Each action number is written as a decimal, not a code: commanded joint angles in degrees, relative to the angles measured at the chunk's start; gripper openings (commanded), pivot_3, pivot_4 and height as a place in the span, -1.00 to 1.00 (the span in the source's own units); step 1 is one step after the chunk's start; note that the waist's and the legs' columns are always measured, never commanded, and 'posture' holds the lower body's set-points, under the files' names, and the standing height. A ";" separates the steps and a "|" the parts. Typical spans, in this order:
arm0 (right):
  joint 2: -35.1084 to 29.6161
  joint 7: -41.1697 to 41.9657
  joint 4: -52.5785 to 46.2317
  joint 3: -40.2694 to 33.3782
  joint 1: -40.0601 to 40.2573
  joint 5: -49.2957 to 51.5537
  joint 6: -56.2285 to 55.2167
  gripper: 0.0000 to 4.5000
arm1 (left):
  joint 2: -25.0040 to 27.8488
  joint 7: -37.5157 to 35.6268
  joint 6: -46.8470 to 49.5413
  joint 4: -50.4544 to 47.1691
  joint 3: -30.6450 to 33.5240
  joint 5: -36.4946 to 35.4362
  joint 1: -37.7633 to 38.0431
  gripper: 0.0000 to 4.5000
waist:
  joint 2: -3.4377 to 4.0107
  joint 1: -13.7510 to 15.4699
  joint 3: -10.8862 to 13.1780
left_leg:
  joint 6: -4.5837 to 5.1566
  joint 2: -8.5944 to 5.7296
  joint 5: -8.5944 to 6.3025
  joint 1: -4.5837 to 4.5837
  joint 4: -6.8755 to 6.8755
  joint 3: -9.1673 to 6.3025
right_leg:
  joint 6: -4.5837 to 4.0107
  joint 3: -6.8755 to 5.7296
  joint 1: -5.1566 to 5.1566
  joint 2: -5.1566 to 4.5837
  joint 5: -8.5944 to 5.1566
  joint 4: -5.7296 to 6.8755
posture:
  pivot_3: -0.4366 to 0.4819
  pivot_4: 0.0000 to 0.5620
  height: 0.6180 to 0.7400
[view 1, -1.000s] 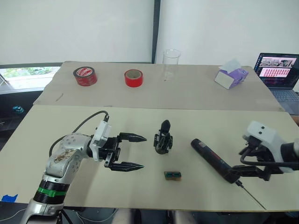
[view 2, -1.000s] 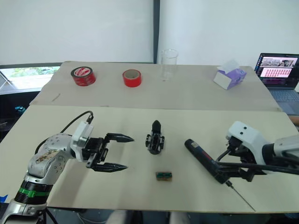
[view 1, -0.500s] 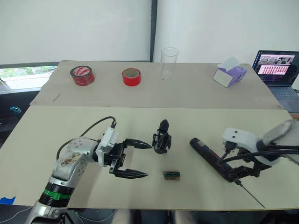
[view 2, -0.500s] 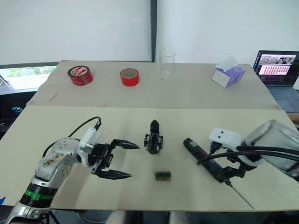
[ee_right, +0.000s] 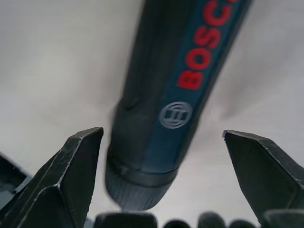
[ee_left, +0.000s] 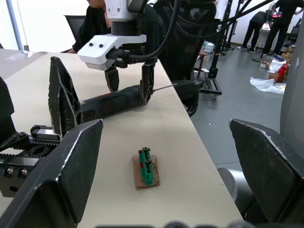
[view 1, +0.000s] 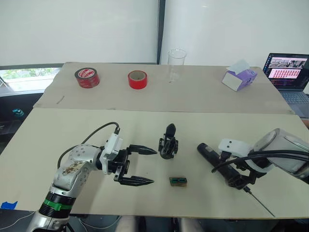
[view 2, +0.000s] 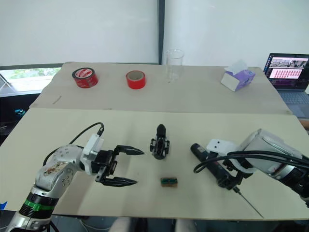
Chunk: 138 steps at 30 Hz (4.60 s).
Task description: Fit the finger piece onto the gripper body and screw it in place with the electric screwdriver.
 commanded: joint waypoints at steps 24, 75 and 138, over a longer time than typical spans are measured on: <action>18.33 6.02 -8.91 -83.75 35.07 24.62 -10.31 -0.15 | 5.71 -2.13 -4.53 0.21 4.74 1.72 5.68 1.00 | -0.10 0.66 -0.03 | 0.35 0.06 -0.21 0.18 -0.01 -0.17 | 0.12 -0.12 0.44 0.23 0.00 -0.09 | -0.05 -0.47 1.00; 36.26 4.20 -18.91 -57.19 49.68 22.27 -67.33 -0.15 | -14.60 15.54 -20.87 22.90 -21.14 29.59 3.72 1.00 | 0.31 2.06 -0.25 | 0.89 -0.09 -0.52 0.79 0.15 -0.14 | -0.12 -0.02 1.19 -0.18 -0.21 -0.25 | -0.05 -0.47 1.00; 33.39 4.81 -15.64 -56.88 51.71 21.27 -70.62 -0.15 | -13.64 17.04 -14.11 12.26 -21.70 27.03 2.60 1.00 | 0.64 1.77 -0.51 | 1.53 -0.80 -0.94 1.07 -0.08 -0.21 | 0.65 -0.13 1.59 -1.22 -0.55 -0.56 | -0.05 -0.47 1.00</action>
